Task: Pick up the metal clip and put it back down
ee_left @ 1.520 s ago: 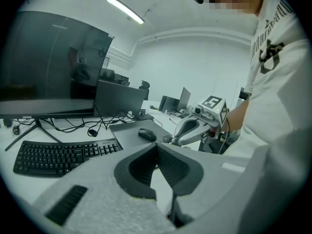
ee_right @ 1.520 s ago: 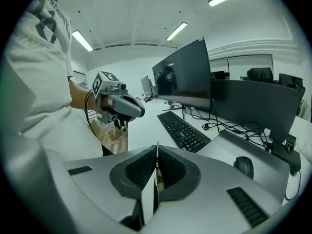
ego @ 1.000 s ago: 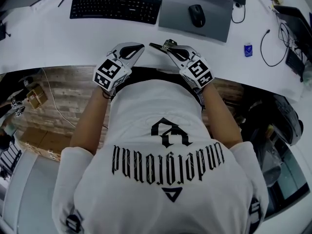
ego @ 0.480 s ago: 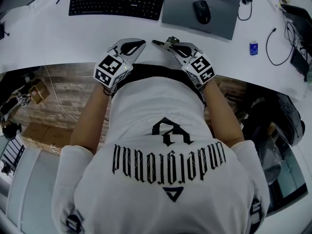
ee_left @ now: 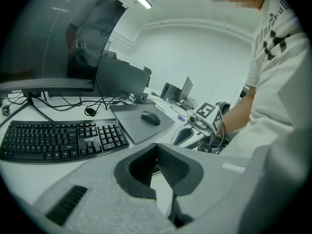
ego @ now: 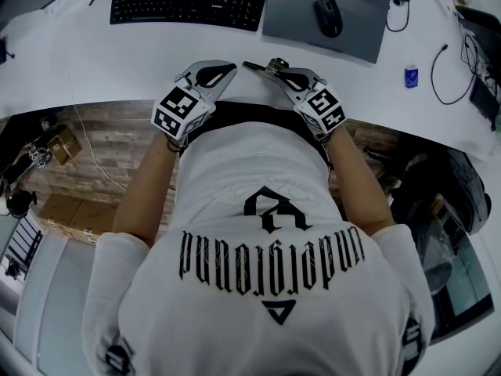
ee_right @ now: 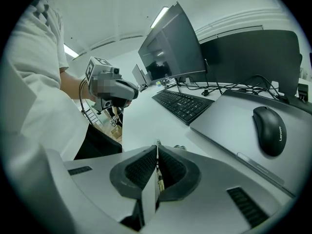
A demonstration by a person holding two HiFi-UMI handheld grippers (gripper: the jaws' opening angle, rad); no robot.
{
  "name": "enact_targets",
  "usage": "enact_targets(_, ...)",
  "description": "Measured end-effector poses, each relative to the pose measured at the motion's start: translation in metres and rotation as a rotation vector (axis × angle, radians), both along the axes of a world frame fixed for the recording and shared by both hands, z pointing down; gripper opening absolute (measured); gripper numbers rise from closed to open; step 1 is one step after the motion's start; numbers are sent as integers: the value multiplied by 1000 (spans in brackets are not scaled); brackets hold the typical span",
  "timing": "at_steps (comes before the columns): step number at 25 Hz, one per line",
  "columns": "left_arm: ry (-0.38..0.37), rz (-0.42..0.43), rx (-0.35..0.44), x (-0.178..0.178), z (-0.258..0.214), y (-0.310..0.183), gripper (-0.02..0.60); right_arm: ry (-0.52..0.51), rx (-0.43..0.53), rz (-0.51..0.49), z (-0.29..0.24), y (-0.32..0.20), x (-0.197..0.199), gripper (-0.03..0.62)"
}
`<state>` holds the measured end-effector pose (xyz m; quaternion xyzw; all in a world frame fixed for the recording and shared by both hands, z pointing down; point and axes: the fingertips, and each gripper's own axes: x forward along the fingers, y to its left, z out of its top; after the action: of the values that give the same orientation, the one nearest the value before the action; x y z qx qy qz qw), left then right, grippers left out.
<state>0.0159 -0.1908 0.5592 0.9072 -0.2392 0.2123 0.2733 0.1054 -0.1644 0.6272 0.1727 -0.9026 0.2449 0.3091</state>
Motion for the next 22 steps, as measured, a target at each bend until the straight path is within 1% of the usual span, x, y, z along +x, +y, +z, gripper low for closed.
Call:
enact_targets(11,2,22,-17,1,5,-5,14,14,-20,13,15,-7,7,25)
enact_targets(16,-1,39,-18,2,7,-9,14,34,3,11,21,-18,11,25)
enact_targets(22,-7,40,-28,-1,9,-9,14,62,36,-20,24,-23,13,26)
